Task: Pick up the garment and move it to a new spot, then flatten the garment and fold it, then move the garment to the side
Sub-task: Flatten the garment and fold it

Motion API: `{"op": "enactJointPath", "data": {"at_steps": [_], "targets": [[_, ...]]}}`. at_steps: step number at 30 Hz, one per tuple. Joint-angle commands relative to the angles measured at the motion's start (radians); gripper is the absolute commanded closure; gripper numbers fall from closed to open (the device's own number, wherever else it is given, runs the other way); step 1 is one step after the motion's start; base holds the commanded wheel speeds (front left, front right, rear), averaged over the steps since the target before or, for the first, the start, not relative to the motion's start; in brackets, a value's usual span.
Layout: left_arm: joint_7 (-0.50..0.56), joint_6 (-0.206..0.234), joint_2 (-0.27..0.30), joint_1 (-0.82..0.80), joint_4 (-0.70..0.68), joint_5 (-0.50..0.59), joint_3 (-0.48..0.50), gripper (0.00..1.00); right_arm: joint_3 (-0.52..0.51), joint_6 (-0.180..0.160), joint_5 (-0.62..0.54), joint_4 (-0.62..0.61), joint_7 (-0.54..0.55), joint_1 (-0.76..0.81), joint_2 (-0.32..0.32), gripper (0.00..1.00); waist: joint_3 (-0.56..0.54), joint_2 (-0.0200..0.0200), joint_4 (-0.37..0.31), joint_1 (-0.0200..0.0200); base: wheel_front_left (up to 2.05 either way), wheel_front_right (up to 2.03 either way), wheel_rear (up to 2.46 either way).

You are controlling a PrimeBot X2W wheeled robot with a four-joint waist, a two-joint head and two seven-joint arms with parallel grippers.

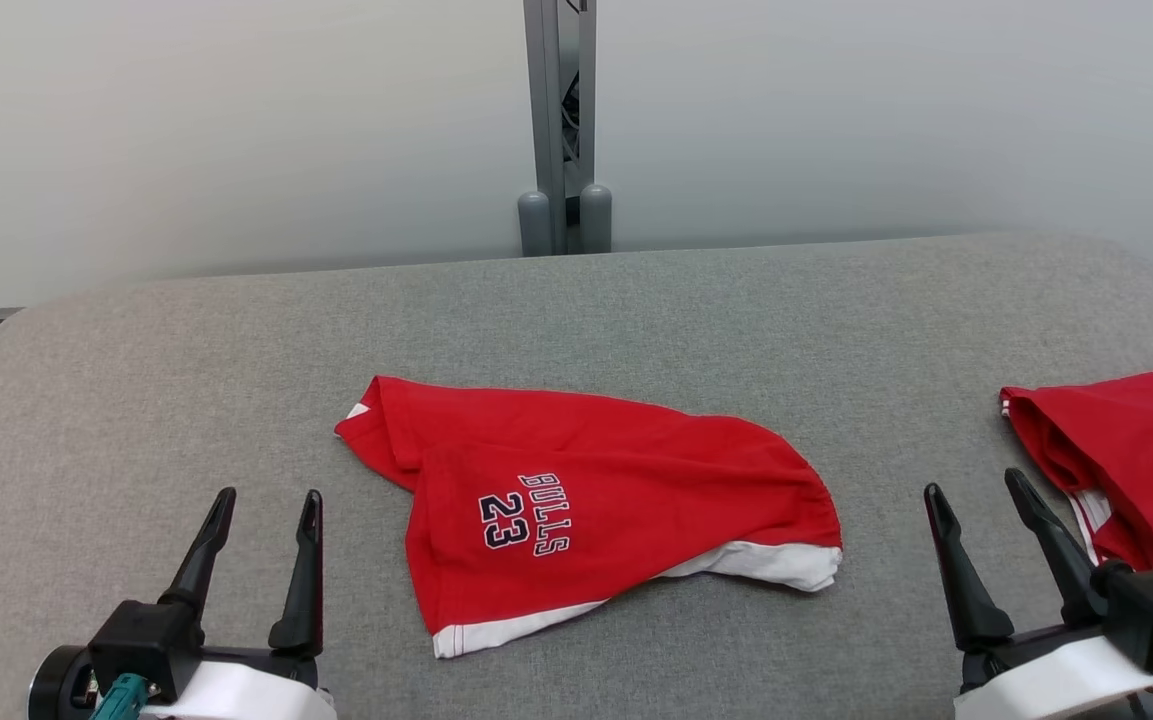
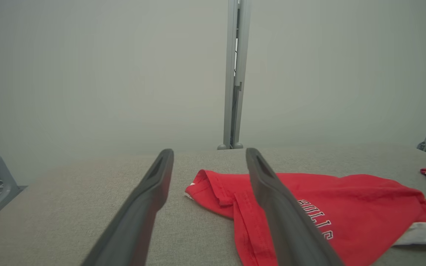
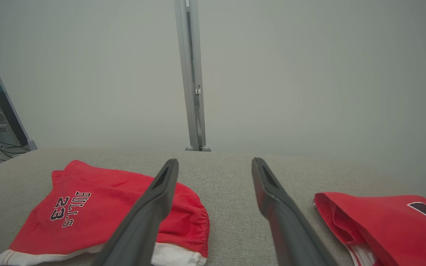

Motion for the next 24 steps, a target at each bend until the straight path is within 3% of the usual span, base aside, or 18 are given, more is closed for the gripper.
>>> {"op": "enactJointPath", "data": {"at_steps": [1,16,24], "targets": [[0.003,0.005,0.008,0.009,-0.006,0.001,0.003,0.00,-0.008,0.000,0.001,-0.011,0.010,0.020,0.002,0.00,-0.005,0.0000,-0.002,0.0000,0.00,0.00,0.00],[0.022,0.018,0.014,0.015,-0.018,-0.003,-0.009,0.00,-0.013,0.000,-0.015,-0.043,0.048,0.057,0.026,0.00,-0.005,0.0000,0.006,0.0000,0.00,0.00,0.00],[0.103,-0.039,0.001,-0.020,-0.002,-0.021,-0.083,0.00,0.004,0.000,-0.006,-0.047,0.056,0.039,0.016,0.00,0.017,0.0000,0.007,0.0000,0.00,0.00,0.00]]}}
